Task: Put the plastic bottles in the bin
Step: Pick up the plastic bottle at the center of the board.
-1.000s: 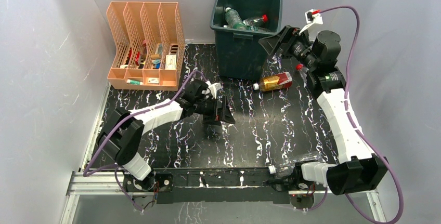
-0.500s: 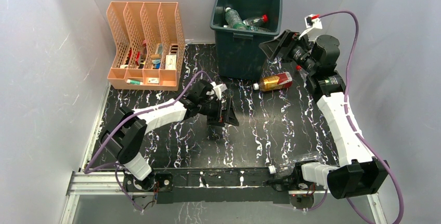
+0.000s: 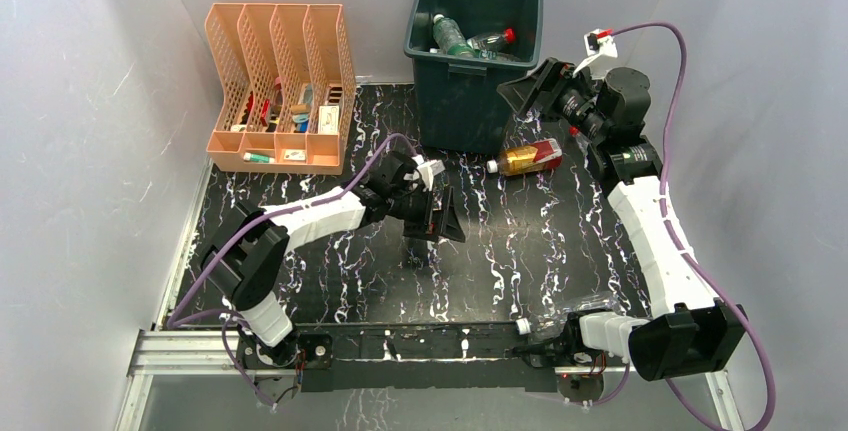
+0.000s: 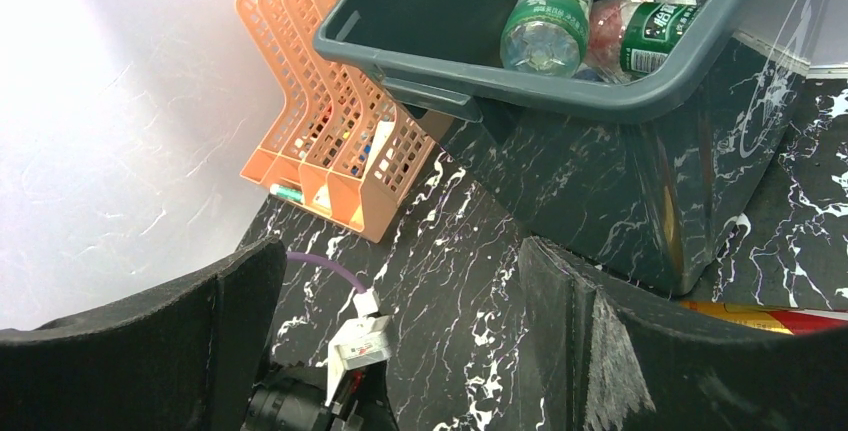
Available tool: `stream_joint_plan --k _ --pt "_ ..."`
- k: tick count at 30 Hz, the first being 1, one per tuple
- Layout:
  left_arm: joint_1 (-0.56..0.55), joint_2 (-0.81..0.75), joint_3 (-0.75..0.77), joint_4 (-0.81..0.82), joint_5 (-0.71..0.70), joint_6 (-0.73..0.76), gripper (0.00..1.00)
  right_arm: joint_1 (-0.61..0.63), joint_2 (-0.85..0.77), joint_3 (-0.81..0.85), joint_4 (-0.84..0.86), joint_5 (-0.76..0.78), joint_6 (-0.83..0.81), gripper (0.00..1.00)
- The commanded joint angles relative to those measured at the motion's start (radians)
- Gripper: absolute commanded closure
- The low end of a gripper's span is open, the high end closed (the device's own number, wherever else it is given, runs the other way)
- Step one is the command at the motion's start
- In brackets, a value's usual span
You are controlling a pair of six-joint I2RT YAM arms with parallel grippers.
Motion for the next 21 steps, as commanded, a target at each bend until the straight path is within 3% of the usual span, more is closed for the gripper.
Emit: stream_joint_plan --k 1,13,21 --pt "-0.015 0.013 0.046 -0.018 0.031 0.029 0.02 0.002 -0.003 0.01 0.042 0.002 -0.002 0.02" --pt "-0.058 0.121 0.179 -0.099 0.085 0.132 0.02 0.002 -0.051 -0.042 0.019 0.006 0.029 0.02" --pt "-0.255 0.321 0.378 -0.177 0.131 0.271 0.02 0.002 -0.112 -0.088 -0.003 -0.009 0.053 0.02"
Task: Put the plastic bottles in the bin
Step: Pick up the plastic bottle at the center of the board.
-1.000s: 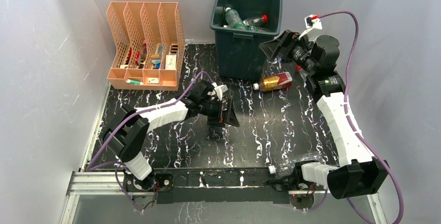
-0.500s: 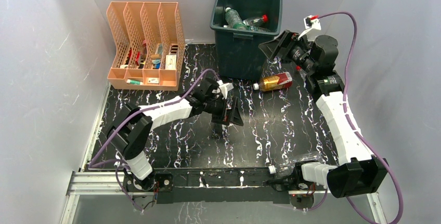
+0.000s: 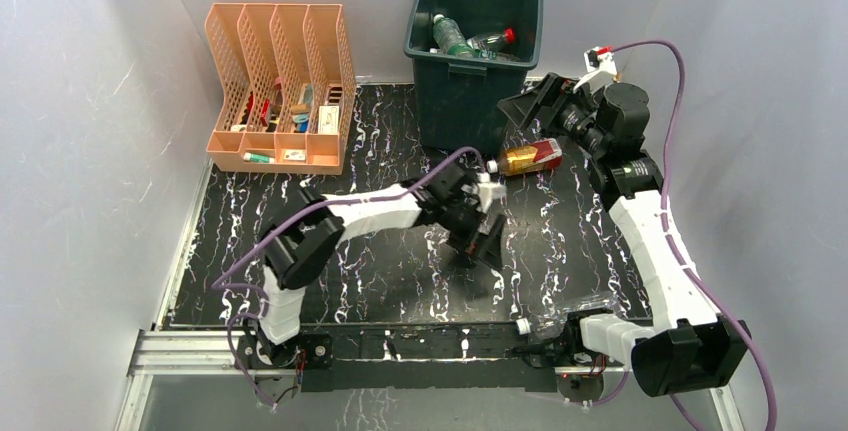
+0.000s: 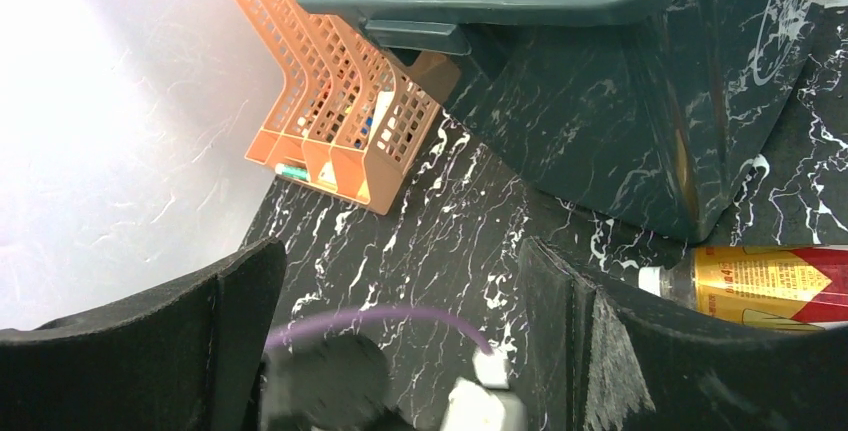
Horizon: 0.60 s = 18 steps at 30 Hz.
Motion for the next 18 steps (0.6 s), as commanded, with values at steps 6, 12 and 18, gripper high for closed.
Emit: stream_joint_plan --k 6,12,18 --pt "-0.137 0.184 0.174 0.115 0.124 0.05 0.02 0.002 -0.081 0.006 -0.002 -0.012 0.021 0.02" --pt "-0.172 0.275 0.269 0.204 0.135 0.033 0.02 0.002 -0.098 0.012 -0.013 -0.018 0.029 0.02" --pt "-0.184 0.326 0.285 0.32 0.183 0.009 0.02 0.002 -0.104 0.038 -0.038 -0.024 0.025 0.02"
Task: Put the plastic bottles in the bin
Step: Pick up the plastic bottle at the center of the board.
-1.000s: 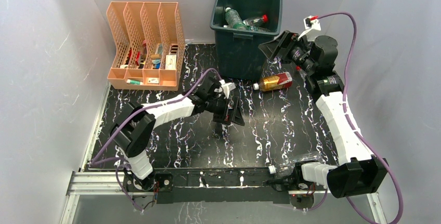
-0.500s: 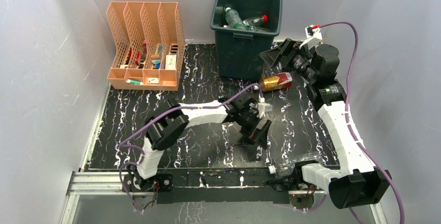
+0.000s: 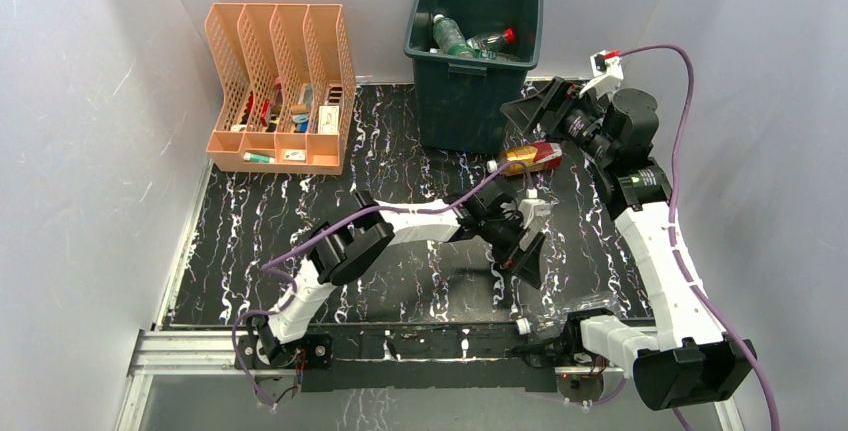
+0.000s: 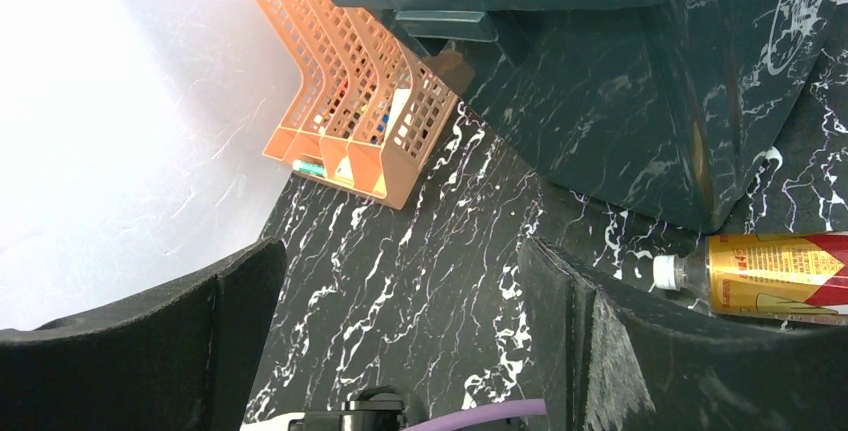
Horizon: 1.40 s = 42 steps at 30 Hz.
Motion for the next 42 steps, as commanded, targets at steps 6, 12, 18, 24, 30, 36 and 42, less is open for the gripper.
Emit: stream_joint_plan --k 6,12,18,24,30,36,42 --pt "-0.062 0.075 0.05 0.137 0.126 0.015 0.02 0.001 -0.004 0.182 -0.119 -0.032 -0.02 0.02" --pt "-0.097 0.101 0.076 0.162 0.151 0.019 0.02 0.001 0.003 0.253 -0.174 -0.056 -0.015 0.02" --pt "-0.118 0.165 0.143 0.116 0.137 0.043 0.02 0.001 0.003 0.247 -0.166 -0.072 0.0 0.02" --pt "-0.136 0.201 0.168 0.106 0.124 0.049 0.02 0.0 0.002 0.228 -0.147 -0.086 0.014 0.02" --pt "-0.157 0.196 0.152 0.079 0.094 0.07 0.02 0.001 0.009 0.215 -0.124 -0.1 0.028 0.02" --pt "-0.168 0.188 0.127 0.06 0.064 0.073 0.06 0.001 0.022 0.207 -0.103 -0.115 0.042 0.02" --pt "-0.174 0.201 0.137 0.023 0.048 0.073 0.33 0.001 0.026 0.213 -0.098 -0.118 0.049 0.02"
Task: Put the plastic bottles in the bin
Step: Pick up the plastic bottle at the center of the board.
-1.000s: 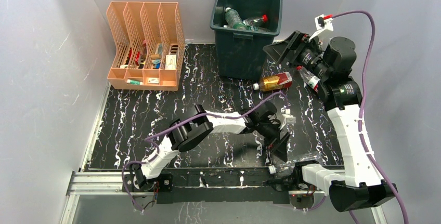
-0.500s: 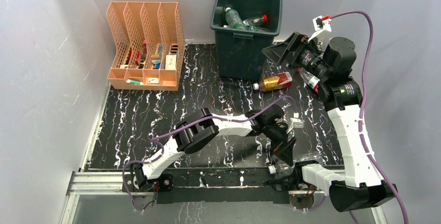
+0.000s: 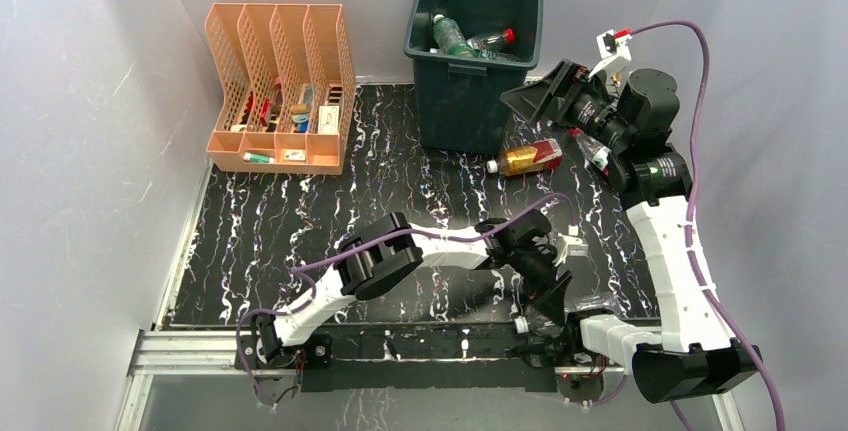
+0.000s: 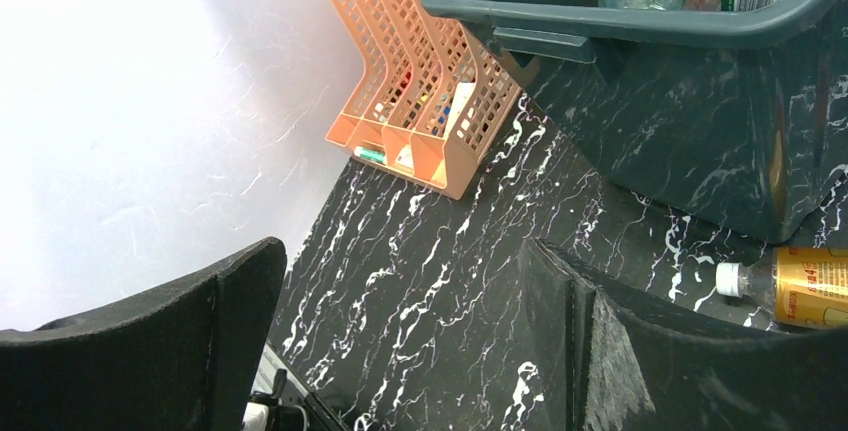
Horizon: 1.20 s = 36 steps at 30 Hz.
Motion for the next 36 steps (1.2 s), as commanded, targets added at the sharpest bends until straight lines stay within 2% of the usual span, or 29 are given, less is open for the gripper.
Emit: stream_joint_plan --k 1,3,7,11,20,36 --pt "-0.02 0.024 -0.026 -0.122 -0.043 0.03 0.36 0.001 -0.005 0.005 0.065 -0.019 0.01 0.02" --pt "-0.021 0.023 -0.024 -0.137 -0.047 0.034 0.46 0.002 -0.004 0.002 0.068 -0.02 0.01 0.02" --pt "-0.019 0.003 -0.027 -0.194 -0.076 0.063 0.53 0.002 -0.004 0.002 0.068 -0.015 0.009 0.02" --pt "0.0 -0.058 -0.079 -0.238 -0.126 0.089 0.54 0.001 0.0 0.004 0.07 -0.016 0.008 0.02" --pt "0.106 -0.309 -0.341 -0.213 -0.212 0.086 0.58 0.001 0.001 0.011 0.078 -0.018 0.02 0.02" --pt "0.252 -0.616 -0.679 -0.164 -0.322 0.056 0.54 0.001 0.007 -0.029 0.08 -0.028 0.034 0.02"
